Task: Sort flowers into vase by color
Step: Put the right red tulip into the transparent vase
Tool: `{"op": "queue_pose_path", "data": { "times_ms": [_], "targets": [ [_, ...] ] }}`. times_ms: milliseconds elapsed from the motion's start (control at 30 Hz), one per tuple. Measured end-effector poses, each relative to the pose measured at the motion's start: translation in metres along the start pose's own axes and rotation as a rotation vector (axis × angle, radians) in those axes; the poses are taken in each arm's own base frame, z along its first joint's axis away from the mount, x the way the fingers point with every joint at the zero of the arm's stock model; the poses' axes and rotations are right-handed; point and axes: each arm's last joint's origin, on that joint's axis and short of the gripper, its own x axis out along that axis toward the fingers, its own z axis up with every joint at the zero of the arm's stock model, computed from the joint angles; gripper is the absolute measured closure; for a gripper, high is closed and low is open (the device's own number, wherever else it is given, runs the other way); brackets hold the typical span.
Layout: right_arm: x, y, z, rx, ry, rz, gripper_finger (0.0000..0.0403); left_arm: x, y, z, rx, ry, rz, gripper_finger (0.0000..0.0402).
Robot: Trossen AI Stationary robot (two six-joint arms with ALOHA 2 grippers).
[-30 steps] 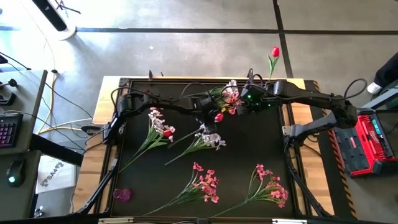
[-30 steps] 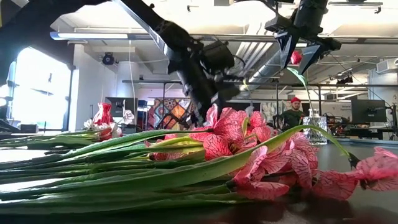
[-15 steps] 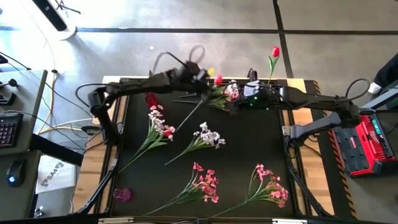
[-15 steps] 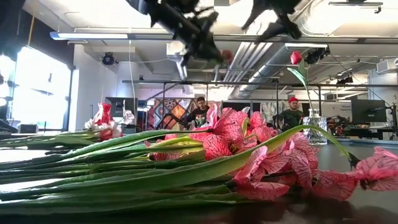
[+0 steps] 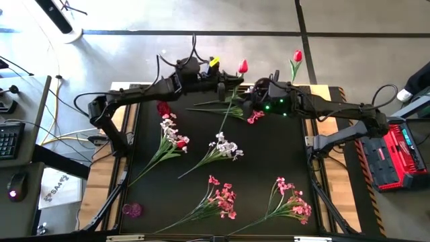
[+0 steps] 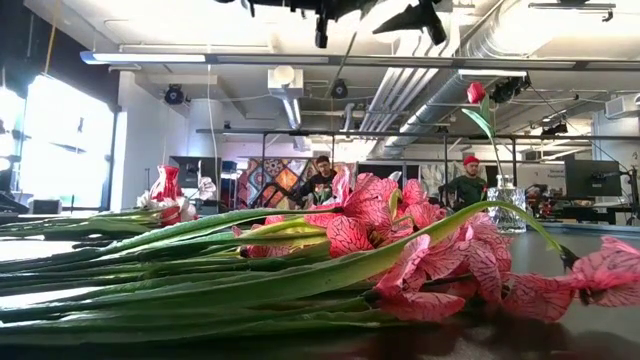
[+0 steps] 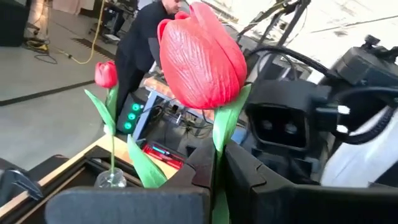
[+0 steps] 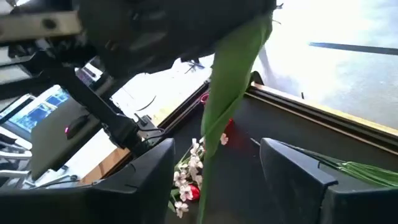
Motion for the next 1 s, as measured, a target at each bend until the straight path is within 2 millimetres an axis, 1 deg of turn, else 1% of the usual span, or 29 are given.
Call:
{"op": "queue_pose_path", "data": {
  "times_ms": [167, 267, 300, 367, 467, 500, 533, 667, 767, 900, 1000],
  "targets": [
    [0.0, 0.0, 0.001, -0.007, -0.012, -0.002, 0.0181, 0.001, -0.005, -0.001, 0.001, -0.004, -0.015, 0.0394],
    [0.0, 0.001, 0.002, -0.012, -0.023, 0.006, 0.0206, 0.002, -0.008, -0.004, 0.001, 0.002, -0.019, 0.0394],
    [0.0, 0.001, 0.002, -0.012, -0.022, 0.005, 0.0221, 0.002, -0.008, -0.004, 0.0, 0.003, -0.02, 0.0394],
    [0.0, 0.001, 0.001, -0.014, -0.018, 0.002, 0.0265, 0.003, -0.009, -0.005, -0.002, 0.005, -0.023, 0.0394],
    [0.0, 0.001, 0.001, -0.015, -0.017, 0.002, 0.0353, 0.003, -0.01, -0.005, 0.018, 0.009, -0.023, 0.0388],
    [0.0, 0.001, 0.001, -0.025, -0.015, 0.001, 0.0376, 0.003, -0.01, -0.006, 0.021, 0.013, -0.023, 0.0382],
    [0.0, 0.0, 0.001, -0.035, -0.014, -0.002, 0.0388, 0.003, -0.011, -0.007, 0.025, 0.016, -0.024, 0.0375],
    [-0.001, -0.004, -0.002, -0.047, -0.006, -0.08, 0.0381, 0.003, -0.011, -0.008, 0.048, 0.03, -0.019, 0.0332],
    [-0.005, -0.012, -0.006, -0.08, 0.005, -0.214, 0.0396, 0.0, -0.004, -0.008, 0.039, 0.066, 0.015, 0.0295],
    [-0.02, -0.023, -0.007, -0.123, -0.026, -0.425, 0.0395, -0.008, 0.004, -0.007, 0.025, 0.138, 0.072, 0.0256],
    [-0.037, -0.032, -0.006, -0.176, -0.074, -0.591, 0.04, -0.012, 0.007, -0.012, 0.052, 0.215, 0.102, 0.0242]
  ]
}}
